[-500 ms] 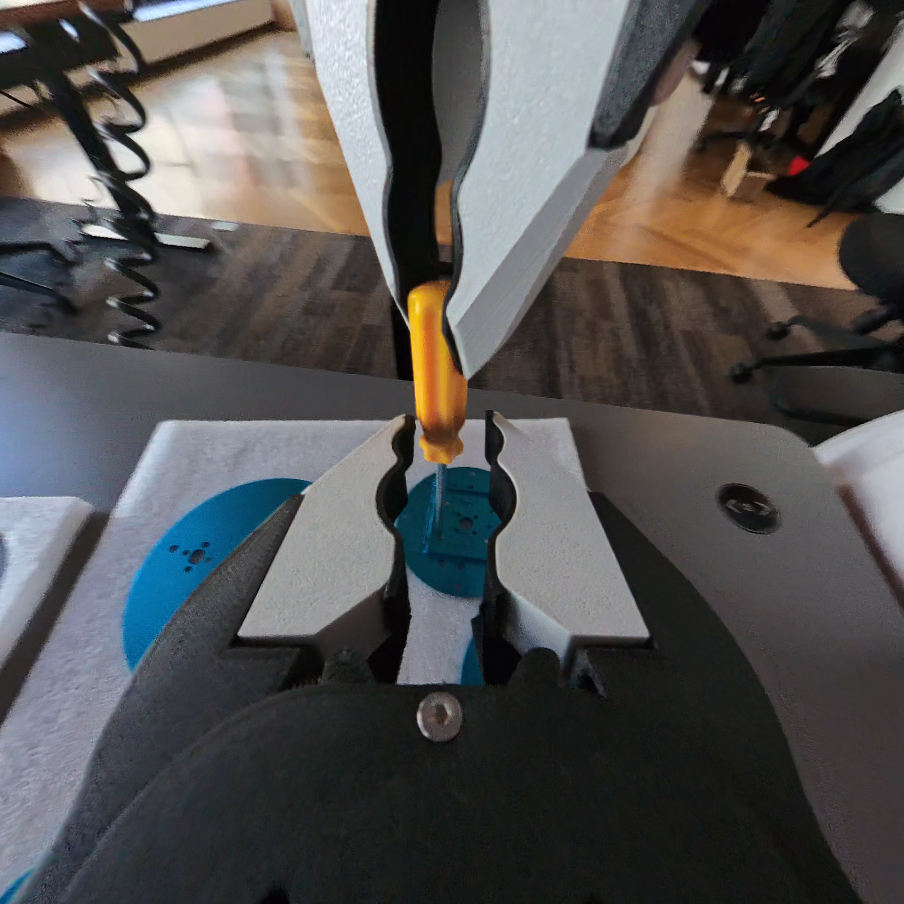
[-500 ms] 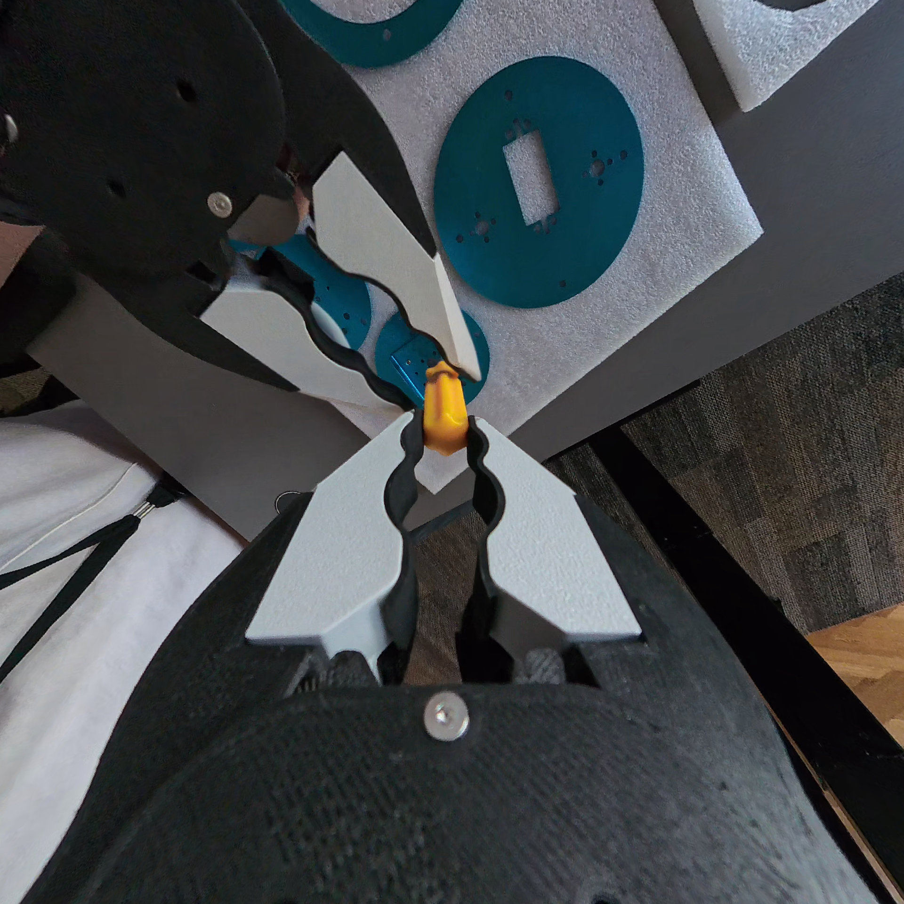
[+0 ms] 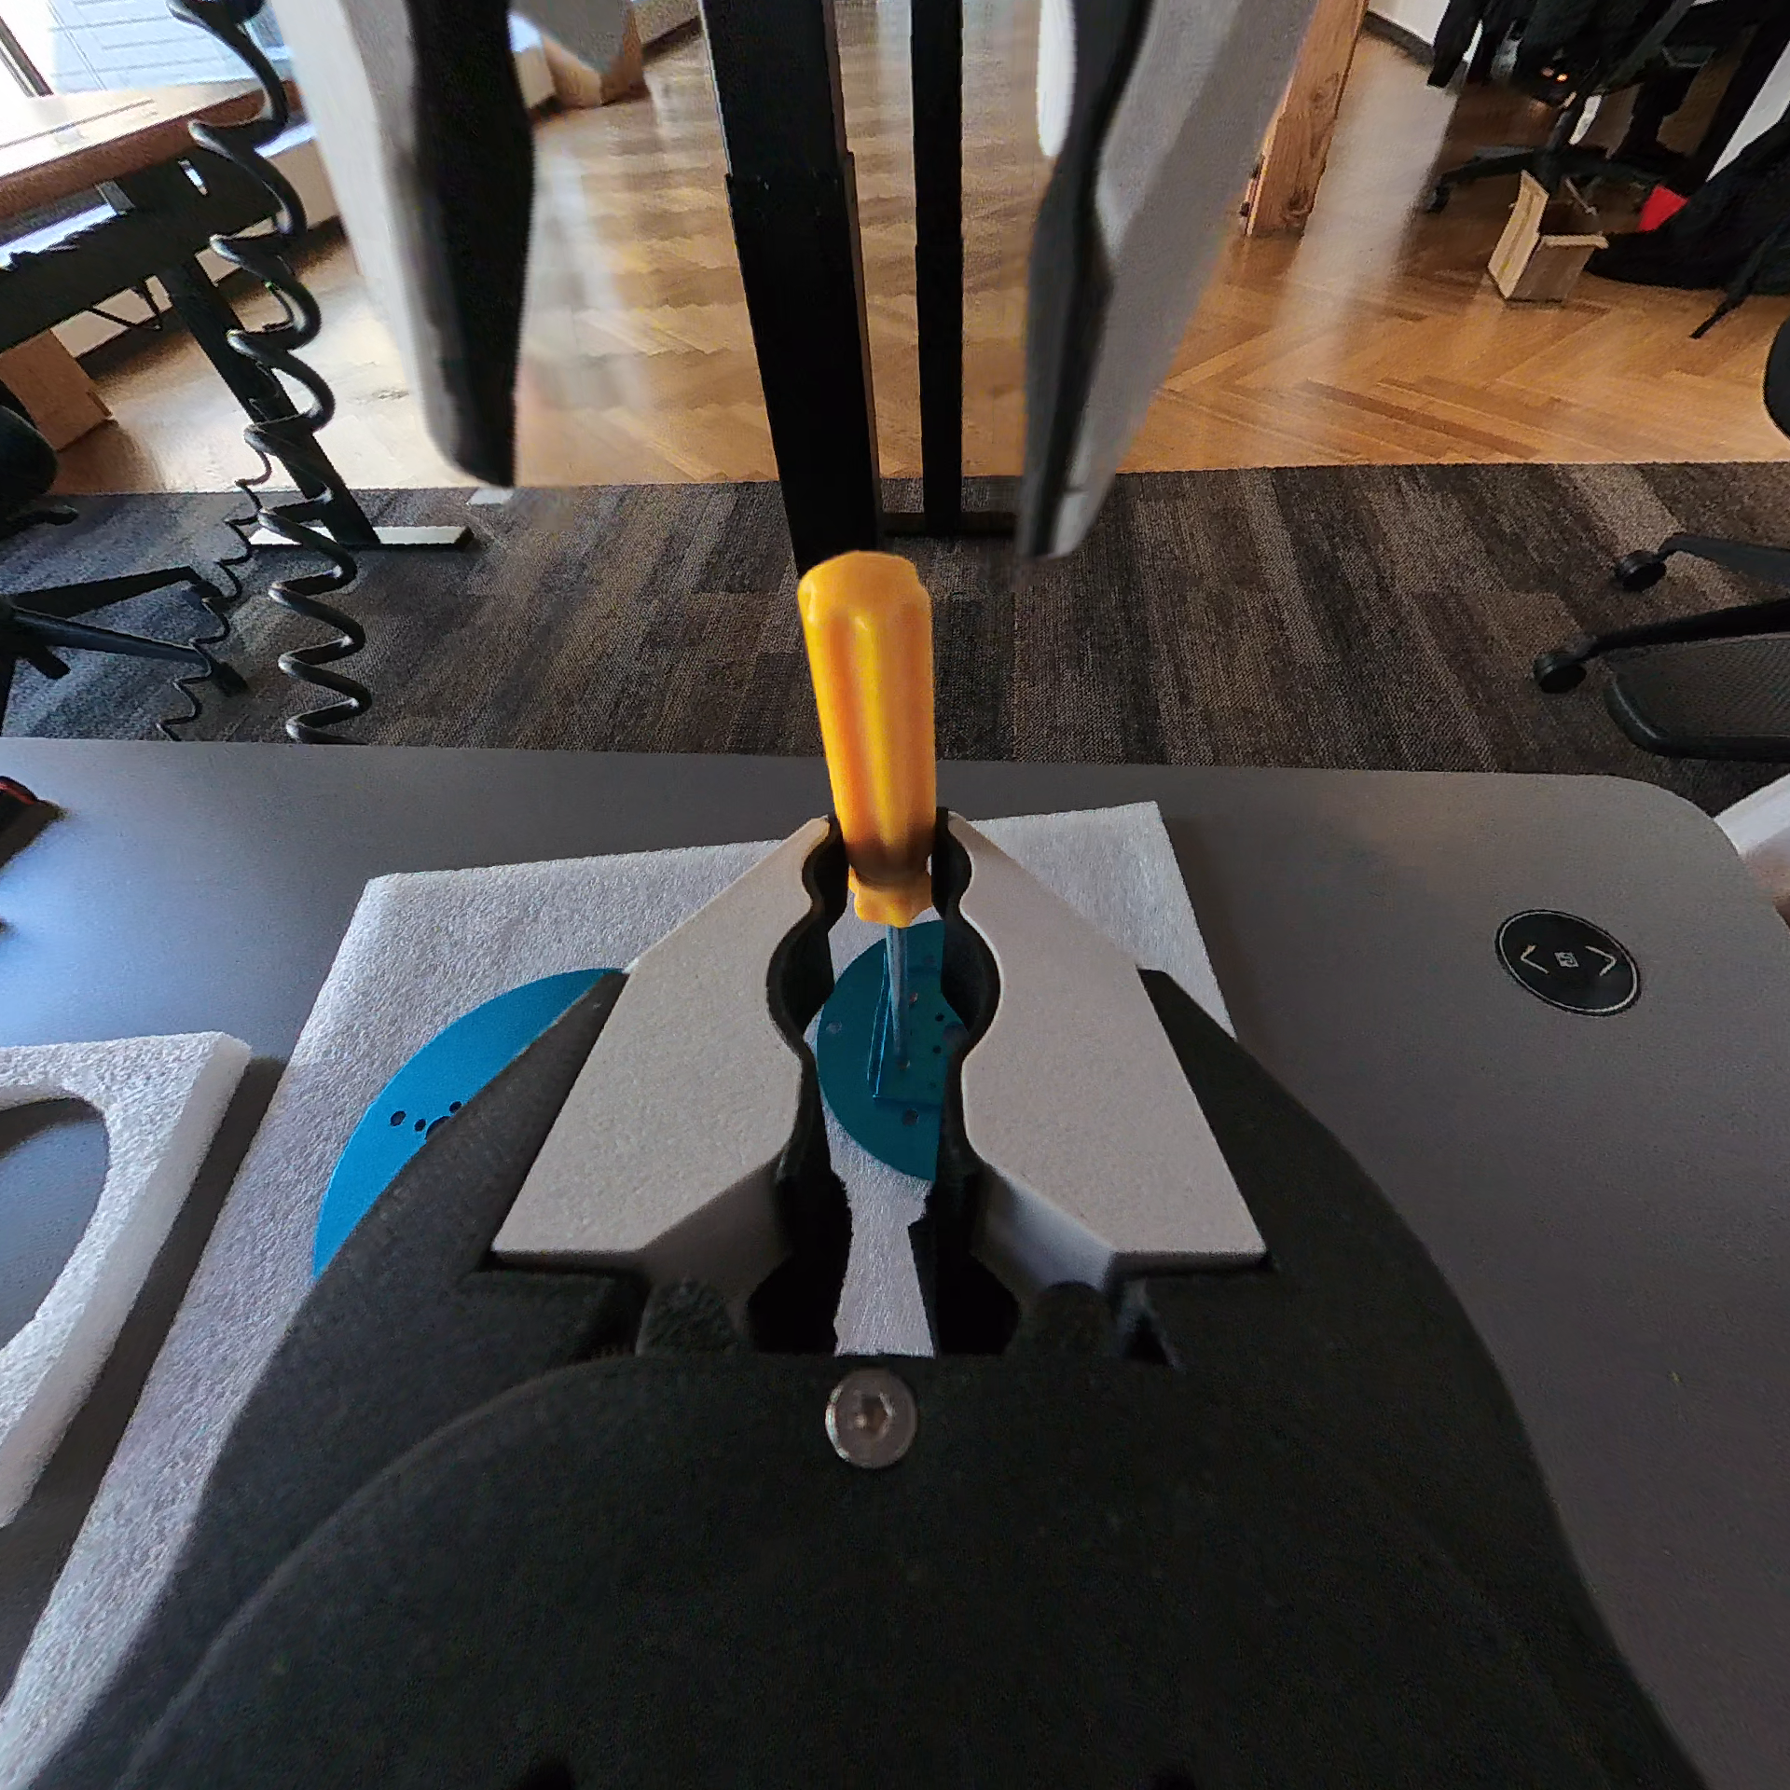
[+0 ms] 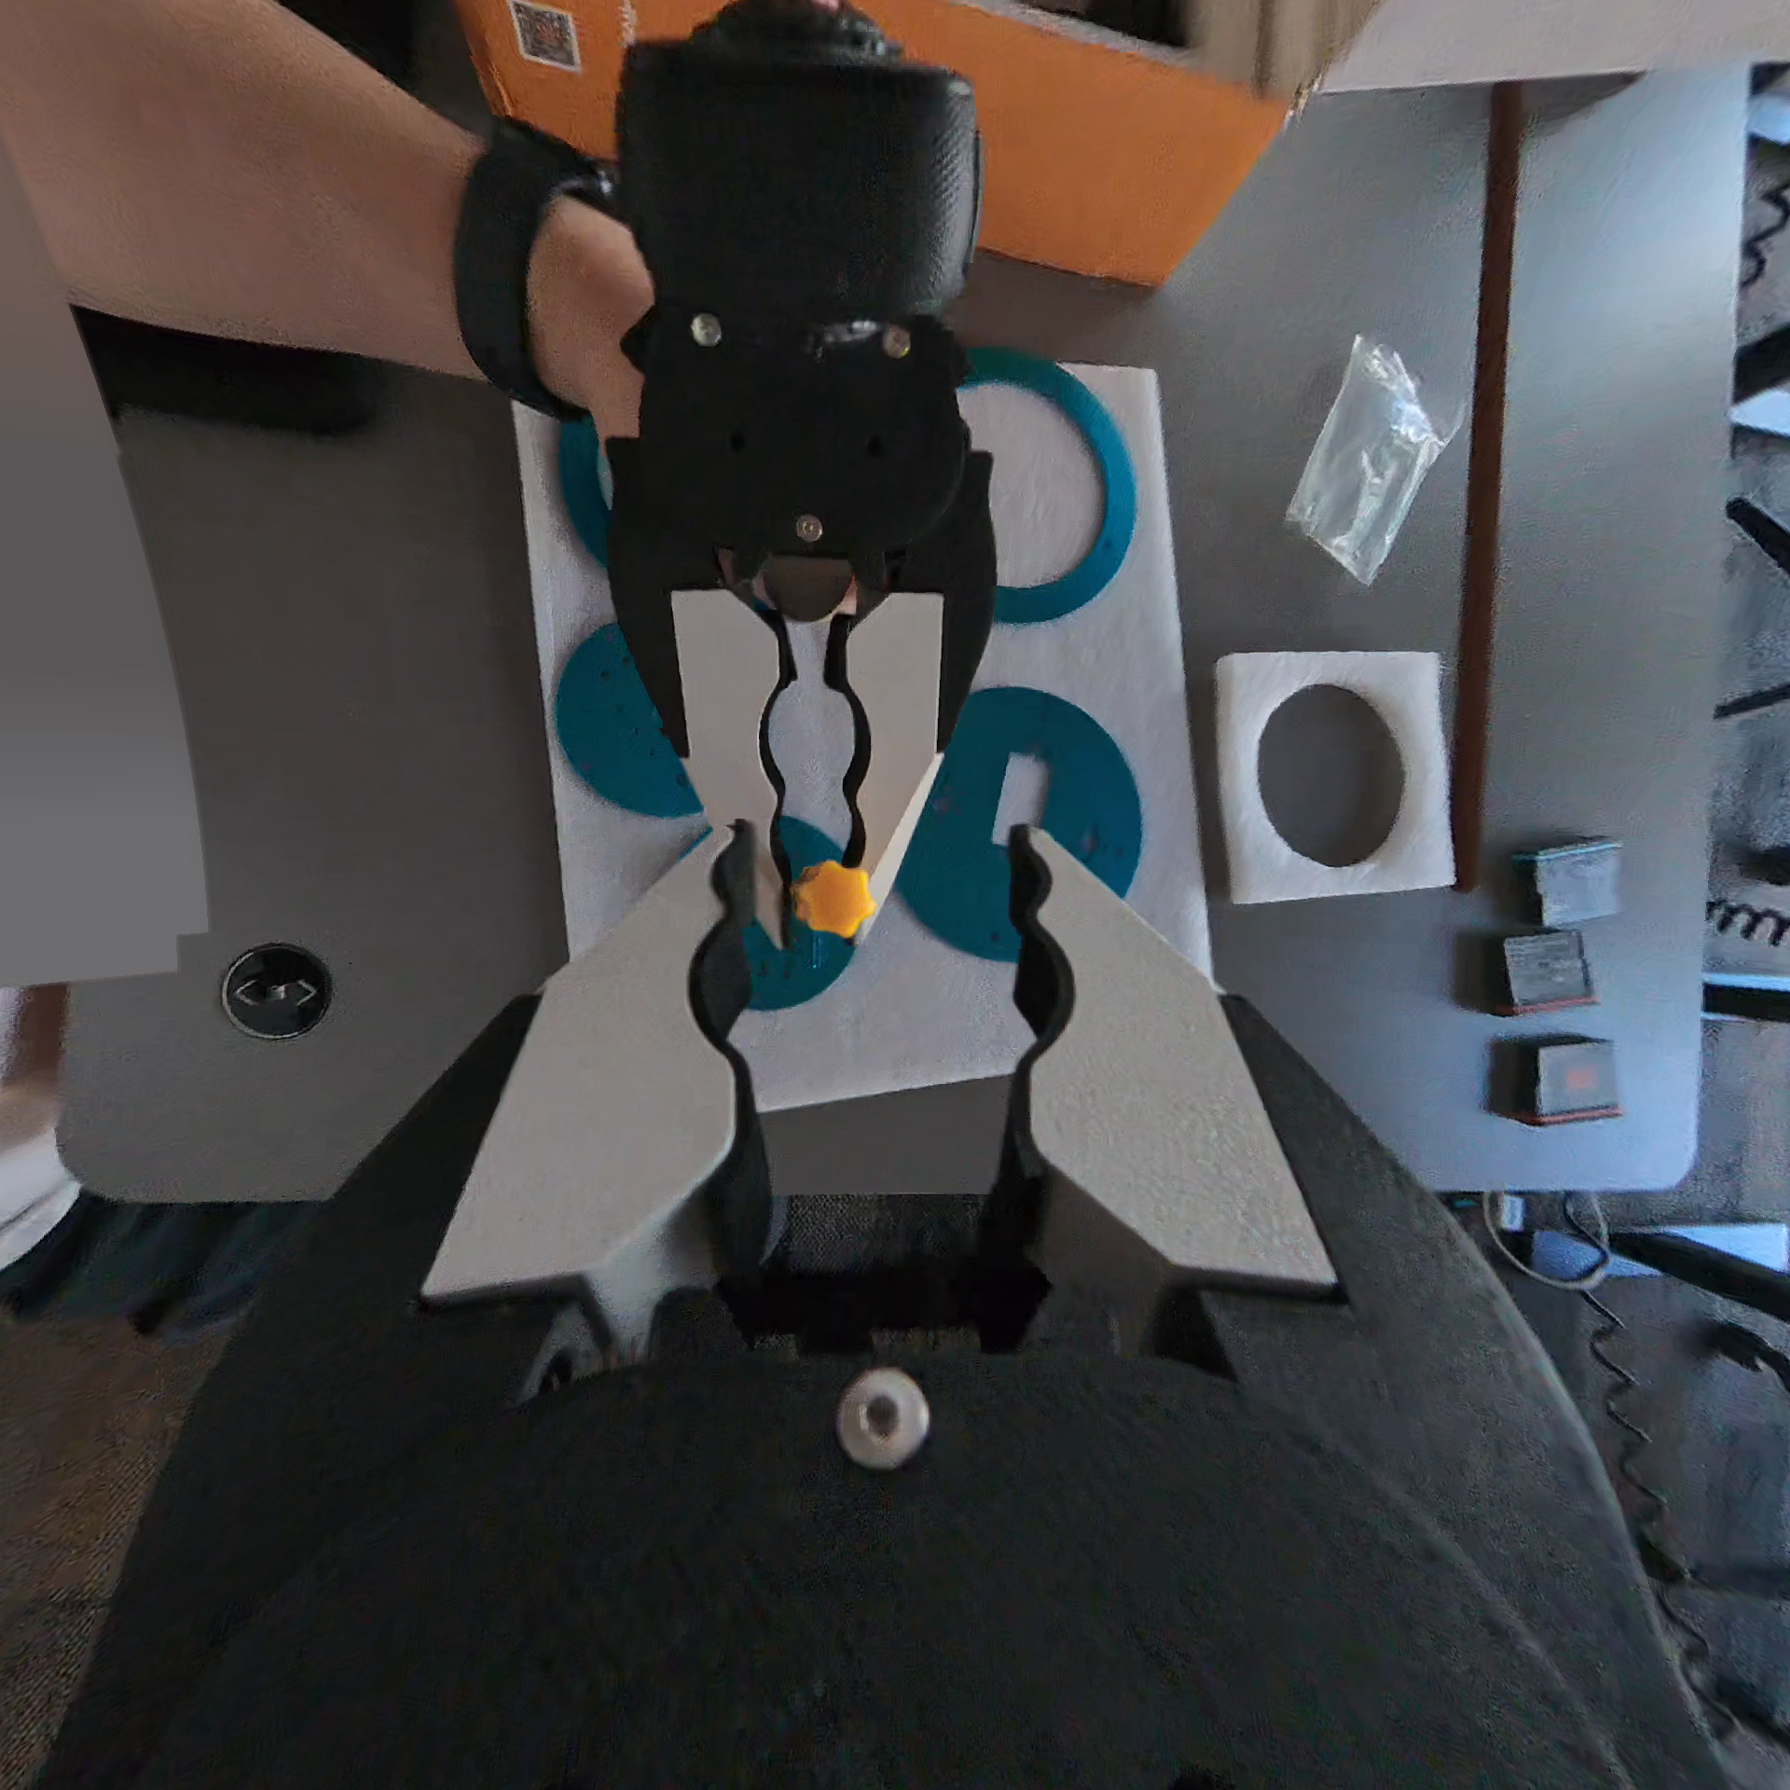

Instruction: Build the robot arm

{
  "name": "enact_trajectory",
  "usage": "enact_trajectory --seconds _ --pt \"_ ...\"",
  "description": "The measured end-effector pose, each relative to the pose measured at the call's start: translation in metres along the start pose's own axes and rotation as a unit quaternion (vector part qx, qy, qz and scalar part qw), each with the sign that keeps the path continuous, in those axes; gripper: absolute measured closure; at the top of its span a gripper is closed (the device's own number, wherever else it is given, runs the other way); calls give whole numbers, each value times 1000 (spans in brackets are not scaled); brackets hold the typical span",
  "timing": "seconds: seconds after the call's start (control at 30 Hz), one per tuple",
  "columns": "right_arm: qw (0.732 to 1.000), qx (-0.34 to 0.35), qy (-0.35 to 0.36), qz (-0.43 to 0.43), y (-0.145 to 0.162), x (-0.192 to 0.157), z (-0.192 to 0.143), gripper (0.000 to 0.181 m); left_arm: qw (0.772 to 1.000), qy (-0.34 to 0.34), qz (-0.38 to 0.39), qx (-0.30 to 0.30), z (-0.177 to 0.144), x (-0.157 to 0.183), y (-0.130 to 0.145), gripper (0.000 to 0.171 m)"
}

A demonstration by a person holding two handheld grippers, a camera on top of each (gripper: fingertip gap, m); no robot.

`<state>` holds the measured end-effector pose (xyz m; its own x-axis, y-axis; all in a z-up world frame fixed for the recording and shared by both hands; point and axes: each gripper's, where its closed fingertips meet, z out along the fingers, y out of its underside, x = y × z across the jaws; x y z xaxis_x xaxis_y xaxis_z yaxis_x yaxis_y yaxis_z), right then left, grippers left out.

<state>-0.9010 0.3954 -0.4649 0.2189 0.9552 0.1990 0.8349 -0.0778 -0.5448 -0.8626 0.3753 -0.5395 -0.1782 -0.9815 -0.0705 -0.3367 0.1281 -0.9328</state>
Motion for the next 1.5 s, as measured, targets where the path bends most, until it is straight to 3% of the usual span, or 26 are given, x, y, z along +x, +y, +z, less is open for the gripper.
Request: enact_trajectory --seconds 0.03,0.1,0.23,0.4,0.57,0.77,0.87,0.93,0.97,1.1,1.23,1.4,1.47,1.5 --pt "1000 0 -20 8 6 -2 1 117 1000 1 0 0 0 0 0 156" --pt "997 -12 -80 14 18 -15 5 115 1000 3 0 1 -1 1 0 156" --pt "994 -15 -54 -98 22 -10 12 155 1000 7 3 1 -1 2 0 156" --pt "991 -46 -83 -90 23 -13 17 165 1000 7 2 -1 -5 1 2 156" --pt "992 -93 -71 42 29 -11 15 166 1000 3 -7 0 -1 -1 1 156" --pt "981 -95 -8 167 27 -14 16 165 1000 3 0 -11 -2 1 2 156" --pt "990 -100 -7 102 24 -16 17 165 1000 4 6 -14 -2 2 3 156" --pt "996 -79 -18 34 17 -15 17 153 1000 8 4 -12 -1 3 2 156" --pt "996 -73 -48 2 14 -23 16 160 1000 10 5 -11 -1 4 2 156" --pt "987 -131 -80 -48 22 -25 20 164 1000 12 9 -13 0 6 2 156" --pt "984 -159 -83 20 21 -21 23 164 1000 6 0 -14 -2 2 2 156" --pt "952 -168 -8 256 25 -14 23 165 1000 -5 -2 -20 -1 -1 3 155" --pt "947 -167 -9 274 25 -17 21 165 1000 3 5 -21 1 2 3 155" --pt "954 -178 -23 242 26 -19 21 164 1000 4 10 -22 1 3 3 155"
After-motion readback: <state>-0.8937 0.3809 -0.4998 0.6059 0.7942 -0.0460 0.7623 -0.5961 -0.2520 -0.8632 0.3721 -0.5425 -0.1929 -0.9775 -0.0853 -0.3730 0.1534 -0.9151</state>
